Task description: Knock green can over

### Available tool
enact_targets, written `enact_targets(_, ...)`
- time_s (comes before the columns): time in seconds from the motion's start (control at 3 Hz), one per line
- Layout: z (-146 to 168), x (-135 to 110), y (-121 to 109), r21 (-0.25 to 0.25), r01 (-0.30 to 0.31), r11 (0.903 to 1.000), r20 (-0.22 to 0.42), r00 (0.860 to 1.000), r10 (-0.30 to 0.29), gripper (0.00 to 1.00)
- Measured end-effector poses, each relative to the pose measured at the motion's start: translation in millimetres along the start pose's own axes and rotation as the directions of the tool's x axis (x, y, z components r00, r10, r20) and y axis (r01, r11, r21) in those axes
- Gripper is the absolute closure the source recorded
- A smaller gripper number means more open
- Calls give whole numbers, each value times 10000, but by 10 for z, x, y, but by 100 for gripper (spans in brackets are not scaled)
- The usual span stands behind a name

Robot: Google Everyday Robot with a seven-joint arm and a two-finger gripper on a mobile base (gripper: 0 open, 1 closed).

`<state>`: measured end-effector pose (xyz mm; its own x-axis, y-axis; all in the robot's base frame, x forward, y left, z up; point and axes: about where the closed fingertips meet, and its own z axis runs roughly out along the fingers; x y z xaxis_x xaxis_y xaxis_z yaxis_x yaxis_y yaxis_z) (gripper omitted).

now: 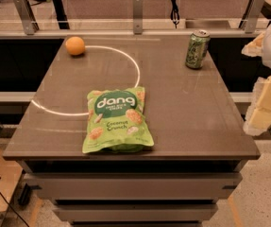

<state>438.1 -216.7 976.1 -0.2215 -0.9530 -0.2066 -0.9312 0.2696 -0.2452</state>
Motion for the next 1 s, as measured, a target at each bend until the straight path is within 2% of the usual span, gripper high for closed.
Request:
enact_targets(0.33, 0, 0, 0, 0, 0, 10000, 0, 10000, 0, 0)
enact_targets(0.67, -40, 2, -46, 300, -220, 9993, 446, 9988, 206, 0)
enact_targets(1.0, -70, 20, -221, 892, -736, 9933, 1893, 9803, 556, 0)
